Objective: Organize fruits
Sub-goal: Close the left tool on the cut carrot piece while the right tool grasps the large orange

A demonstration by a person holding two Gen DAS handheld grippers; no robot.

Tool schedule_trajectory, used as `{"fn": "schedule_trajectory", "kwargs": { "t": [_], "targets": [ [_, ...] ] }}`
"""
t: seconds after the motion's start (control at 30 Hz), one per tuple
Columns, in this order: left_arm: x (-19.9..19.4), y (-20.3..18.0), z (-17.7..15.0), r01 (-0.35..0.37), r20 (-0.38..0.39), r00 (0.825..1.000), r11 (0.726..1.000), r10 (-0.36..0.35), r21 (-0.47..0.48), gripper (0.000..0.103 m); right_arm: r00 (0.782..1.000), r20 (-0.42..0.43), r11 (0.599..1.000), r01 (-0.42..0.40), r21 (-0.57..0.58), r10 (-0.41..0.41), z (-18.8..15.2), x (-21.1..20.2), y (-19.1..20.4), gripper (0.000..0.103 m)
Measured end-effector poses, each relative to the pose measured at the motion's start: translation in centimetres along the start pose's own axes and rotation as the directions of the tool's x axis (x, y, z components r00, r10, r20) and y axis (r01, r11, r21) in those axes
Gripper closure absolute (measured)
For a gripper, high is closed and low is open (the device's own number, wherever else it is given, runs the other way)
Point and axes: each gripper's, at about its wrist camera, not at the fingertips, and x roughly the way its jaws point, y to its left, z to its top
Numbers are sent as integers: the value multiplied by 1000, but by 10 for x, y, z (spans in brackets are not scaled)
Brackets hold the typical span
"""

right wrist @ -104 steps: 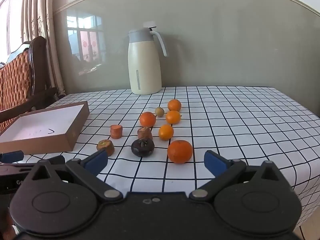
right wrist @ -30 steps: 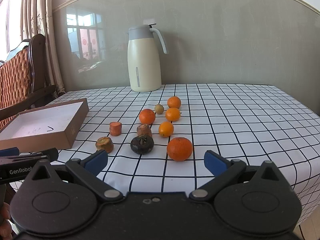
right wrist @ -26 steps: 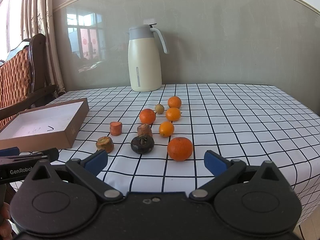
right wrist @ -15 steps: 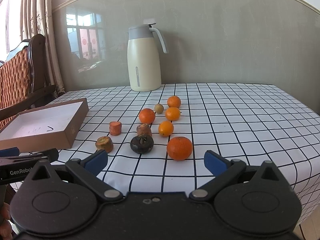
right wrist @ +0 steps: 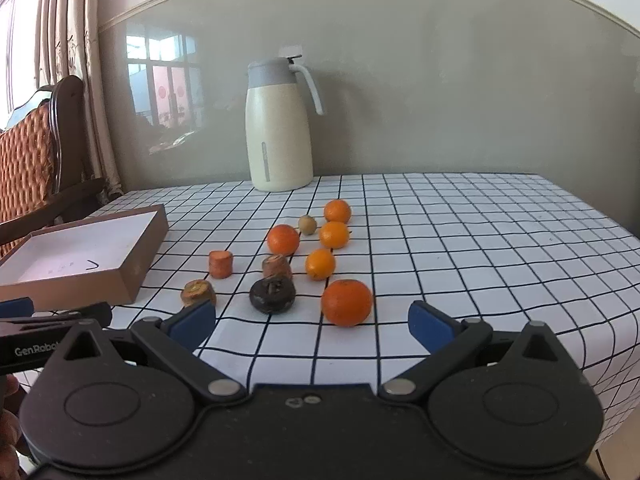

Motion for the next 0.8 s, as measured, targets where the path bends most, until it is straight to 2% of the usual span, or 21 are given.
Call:
{"fn": "schedule_trajectory", "kwargs": {
  "t": [0.27,0.47,0.63,0.73,0.8],
  "targets": [
    [0,-5,-1,53,7,999,998,-53,15,0,999,29,999,22,29,-22,0,-2,-10,6],
    [1,-16,-3,83,12,996,995,-84,60,0,999,13,999,45,17,-46,0,3,-14,6],
    [6,-26,1,101,12,995,992,-102,79,0,999,4,997,37,65,-37,3,7,-22,7],
    [13,-29,3,106,6,994,992,-107,70,0,999,-4,997,44,63,-44,4,12,-24,13],
    [17,-33,6,104,5,994,992,-105,78,0,999,-24,997,47,66,-46,5,19,-26,22]
  ]
}}
